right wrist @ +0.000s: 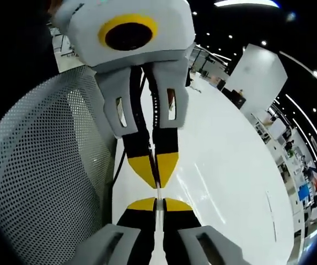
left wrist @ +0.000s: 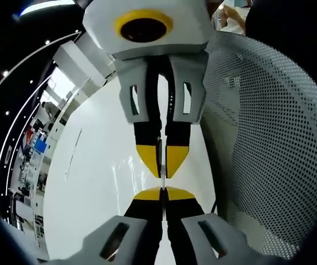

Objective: Open the resealable bag by pulling the two sides of the seal apart until the entire bag opening is separated and visibly accessible.

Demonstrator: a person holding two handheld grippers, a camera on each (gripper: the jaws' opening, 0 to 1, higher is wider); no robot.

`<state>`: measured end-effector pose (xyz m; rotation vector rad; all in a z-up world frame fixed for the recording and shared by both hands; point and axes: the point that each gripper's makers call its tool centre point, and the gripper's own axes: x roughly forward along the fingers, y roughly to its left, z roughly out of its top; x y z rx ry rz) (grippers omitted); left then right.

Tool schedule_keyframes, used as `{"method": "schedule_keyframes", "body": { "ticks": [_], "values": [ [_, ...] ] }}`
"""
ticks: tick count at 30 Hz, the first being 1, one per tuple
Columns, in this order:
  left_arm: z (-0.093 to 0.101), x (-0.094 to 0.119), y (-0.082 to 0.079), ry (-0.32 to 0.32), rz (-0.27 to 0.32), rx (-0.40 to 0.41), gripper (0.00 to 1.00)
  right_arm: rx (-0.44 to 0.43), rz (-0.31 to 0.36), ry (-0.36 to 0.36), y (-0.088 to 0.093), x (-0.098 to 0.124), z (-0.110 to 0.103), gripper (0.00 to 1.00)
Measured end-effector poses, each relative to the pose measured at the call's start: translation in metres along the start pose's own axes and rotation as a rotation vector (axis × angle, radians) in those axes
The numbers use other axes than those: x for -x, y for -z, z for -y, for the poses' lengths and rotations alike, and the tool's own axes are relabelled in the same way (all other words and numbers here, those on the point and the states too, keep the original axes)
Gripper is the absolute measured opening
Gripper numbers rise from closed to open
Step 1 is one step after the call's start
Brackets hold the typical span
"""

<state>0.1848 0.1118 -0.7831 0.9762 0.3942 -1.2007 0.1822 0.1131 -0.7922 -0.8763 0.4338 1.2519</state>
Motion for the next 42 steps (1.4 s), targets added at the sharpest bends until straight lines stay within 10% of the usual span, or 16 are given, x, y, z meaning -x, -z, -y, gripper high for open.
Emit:
{"method": "schedule_keyframes", "body": {
  "ticks": [42],
  "values": [
    [-0.007, 0.008, 0.015, -0.036, 0.001, 0.113, 0.0, -0.049, -0.106, 0.061, 0.045, 0.022, 0.012, 0.0]
  ]
}}
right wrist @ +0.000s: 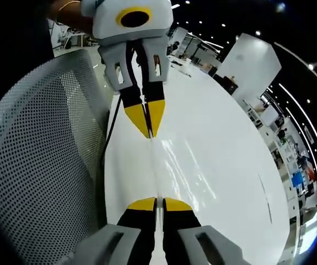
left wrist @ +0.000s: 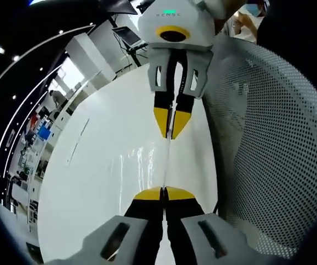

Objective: Open the resealable bag by pulling the two sides of the seal apart until the entire bag opening is separated and visibly accessible.

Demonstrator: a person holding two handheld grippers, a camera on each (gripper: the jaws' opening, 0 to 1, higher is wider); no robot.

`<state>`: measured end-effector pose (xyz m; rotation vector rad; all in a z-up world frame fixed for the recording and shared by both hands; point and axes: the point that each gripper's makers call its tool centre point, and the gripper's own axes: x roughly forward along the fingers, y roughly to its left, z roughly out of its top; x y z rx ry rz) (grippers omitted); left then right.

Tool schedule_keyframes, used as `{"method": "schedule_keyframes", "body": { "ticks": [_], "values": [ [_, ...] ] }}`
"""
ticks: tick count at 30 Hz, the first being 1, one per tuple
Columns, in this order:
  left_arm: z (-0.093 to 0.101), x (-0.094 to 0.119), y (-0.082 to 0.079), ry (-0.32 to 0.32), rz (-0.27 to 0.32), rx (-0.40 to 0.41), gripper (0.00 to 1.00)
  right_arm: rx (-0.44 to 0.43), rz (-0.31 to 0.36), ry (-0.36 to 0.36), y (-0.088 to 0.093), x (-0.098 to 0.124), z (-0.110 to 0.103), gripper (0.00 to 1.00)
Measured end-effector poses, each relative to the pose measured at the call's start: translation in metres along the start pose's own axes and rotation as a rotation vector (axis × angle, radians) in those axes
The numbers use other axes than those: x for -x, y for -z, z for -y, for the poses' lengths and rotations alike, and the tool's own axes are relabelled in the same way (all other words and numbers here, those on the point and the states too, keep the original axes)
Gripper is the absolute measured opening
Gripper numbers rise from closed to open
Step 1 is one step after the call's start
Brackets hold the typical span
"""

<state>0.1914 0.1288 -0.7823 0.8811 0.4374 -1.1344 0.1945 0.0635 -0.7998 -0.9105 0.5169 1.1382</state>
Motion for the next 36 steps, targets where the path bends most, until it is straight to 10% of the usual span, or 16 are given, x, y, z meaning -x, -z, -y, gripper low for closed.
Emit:
{"method": "schedule_keyframes", "body": {
  "ticks": [28, 36],
  "values": [
    [-0.002, 0.005, 0.011, -0.007, -0.04, 0.022, 0.0, -0.037, -0.057, 0.013, 0.028, 0.01, 0.001, 0.0],
    [0.004, -0.001, 0.011, 0.017, -0.083, -0.079, 0.0, -0.01, -0.084, 0.012, 0.032, 0.008, 0.0, 0.02]
  ]
}}
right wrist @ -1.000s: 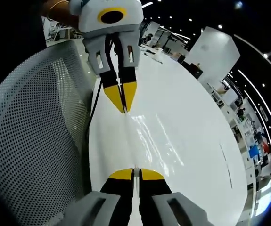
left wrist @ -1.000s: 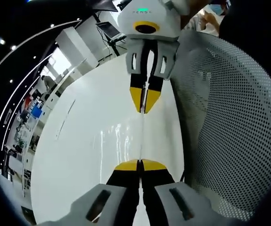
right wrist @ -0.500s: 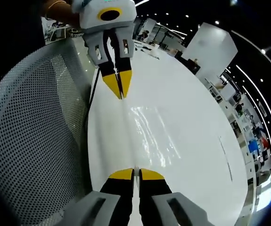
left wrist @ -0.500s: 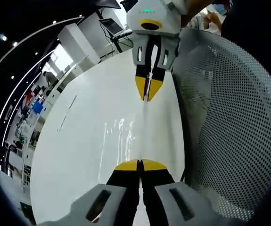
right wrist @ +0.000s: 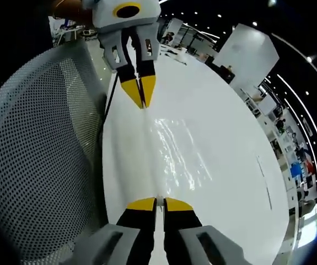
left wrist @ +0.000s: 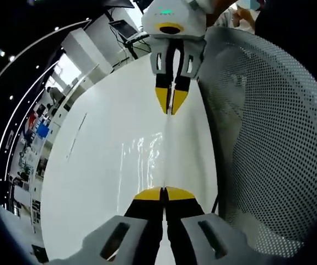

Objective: Open the resealable bag by pulling the two sides of the seal apart until the entire bag opening is separated and visibly accessible.

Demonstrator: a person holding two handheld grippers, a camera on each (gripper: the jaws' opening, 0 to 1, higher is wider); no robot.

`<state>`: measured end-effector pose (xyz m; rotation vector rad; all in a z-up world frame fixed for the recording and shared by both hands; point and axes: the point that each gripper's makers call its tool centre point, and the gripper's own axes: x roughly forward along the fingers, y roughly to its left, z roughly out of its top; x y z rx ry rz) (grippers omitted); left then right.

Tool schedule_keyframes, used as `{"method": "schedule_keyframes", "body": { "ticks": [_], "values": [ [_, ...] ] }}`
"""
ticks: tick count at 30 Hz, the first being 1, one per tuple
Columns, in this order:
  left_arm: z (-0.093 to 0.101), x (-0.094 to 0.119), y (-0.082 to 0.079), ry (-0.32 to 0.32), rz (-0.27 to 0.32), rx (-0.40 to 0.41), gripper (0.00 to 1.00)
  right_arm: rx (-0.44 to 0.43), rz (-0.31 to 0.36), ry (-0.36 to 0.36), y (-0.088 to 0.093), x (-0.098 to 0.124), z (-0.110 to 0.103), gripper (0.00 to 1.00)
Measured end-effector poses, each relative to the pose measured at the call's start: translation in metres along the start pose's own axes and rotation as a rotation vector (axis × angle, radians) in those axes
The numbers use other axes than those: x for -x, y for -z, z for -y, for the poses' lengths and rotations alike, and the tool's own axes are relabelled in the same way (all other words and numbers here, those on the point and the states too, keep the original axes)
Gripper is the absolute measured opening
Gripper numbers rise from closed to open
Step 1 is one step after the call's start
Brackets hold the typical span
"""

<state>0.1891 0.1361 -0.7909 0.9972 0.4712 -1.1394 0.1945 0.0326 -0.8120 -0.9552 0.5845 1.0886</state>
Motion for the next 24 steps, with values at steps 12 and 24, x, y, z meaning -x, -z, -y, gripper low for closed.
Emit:
{"method": "schedule_keyframes", "body": {
  "ticks": [12, 24],
  "values": [
    [0.009, -0.004, -0.007, 0.02, -0.008, -0.057, 0.0, -0.102, 0.076, -0.009, -0.018, 0.001, -0.001, 0.07],
    [0.009, -0.004, -0.006, 0.015, -0.012, -0.06, 0.0, -0.11, 0.102, -0.02, -0.033, 0.003, -0.004, 0.07]
  ]
}}
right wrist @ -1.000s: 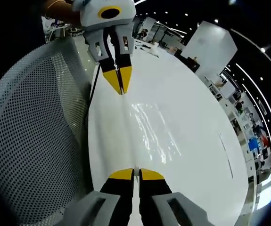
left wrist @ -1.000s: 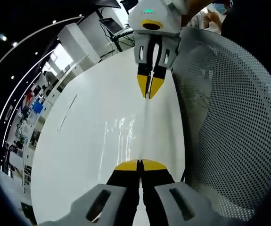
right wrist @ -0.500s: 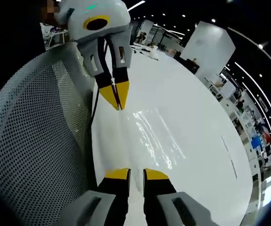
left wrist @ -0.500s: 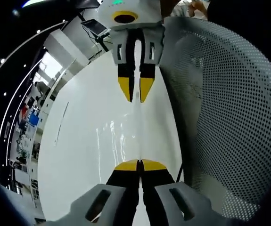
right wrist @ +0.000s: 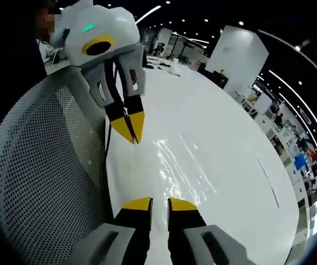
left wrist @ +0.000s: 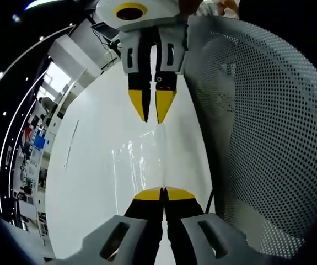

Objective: Open the resealable bag by pulling the two sides of the seal apart until the entire bag opening is separated and visibly accessible.

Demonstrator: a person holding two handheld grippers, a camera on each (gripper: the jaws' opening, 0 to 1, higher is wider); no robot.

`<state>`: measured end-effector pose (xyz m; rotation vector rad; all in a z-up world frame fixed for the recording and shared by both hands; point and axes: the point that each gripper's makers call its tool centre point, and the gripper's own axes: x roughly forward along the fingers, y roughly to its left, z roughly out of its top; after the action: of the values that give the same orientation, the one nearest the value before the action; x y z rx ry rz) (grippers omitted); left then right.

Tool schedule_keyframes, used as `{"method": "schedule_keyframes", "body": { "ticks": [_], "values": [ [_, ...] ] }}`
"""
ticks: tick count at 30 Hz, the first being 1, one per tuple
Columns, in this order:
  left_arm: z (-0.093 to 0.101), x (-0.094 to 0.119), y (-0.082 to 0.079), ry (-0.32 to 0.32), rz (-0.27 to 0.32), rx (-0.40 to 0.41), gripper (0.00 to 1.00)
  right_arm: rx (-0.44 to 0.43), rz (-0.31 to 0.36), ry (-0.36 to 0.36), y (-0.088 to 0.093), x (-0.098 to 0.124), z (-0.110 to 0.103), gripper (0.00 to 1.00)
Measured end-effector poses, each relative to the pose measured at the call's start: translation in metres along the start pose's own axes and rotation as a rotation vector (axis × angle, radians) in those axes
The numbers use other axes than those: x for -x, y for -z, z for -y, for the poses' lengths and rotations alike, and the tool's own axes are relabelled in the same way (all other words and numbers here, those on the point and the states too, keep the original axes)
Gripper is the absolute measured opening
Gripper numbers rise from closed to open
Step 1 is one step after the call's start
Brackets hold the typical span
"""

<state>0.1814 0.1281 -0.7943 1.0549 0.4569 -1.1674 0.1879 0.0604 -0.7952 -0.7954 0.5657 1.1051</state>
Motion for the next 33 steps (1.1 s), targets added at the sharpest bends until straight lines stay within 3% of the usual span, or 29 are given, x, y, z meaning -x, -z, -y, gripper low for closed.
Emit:
{"method": "schedule_keyframes", "body": {
  "ticks": [8, 18, 22, 25, 31, 33],
  "values": [
    [-0.002, 0.001, -0.007, -0.014, 0.006, -0.046, 0.0, -0.004, -0.015, -0.01, 0.001, -0.011, -0.001, 0.06],
    [-0.007, 0.002, -0.009, -0.027, 0.008, -0.053, 0.0, -0.049, -0.011, -0.051, -0.003, -0.024, -0.01, 0.0],
    [-0.003, 0.003, -0.009, 0.003, 0.02, -0.049, 0.0, -0.062, -0.009, -0.049, -0.004, -0.024, -0.007, 0.0],
    [-0.006, 0.004, -0.01, -0.023, 0.034, -0.032, 0.0, -0.072, -0.004, -0.045, -0.007, -0.023, -0.004, 0.0],
    [-0.003, 0.008, -0.016, -0.032, 0.018, -0.052, 0.2, -0.077, 0.008, -0.043, -0.014, -0.026, -0.005, 0.0],
    [-0.004, 0.009, -0.019, -0.048, 0.021, -0.059, 0.19, -0.069, 0.008, -0.047, -0.017, -0.028, -0.008, 0.0]
  ]
}}
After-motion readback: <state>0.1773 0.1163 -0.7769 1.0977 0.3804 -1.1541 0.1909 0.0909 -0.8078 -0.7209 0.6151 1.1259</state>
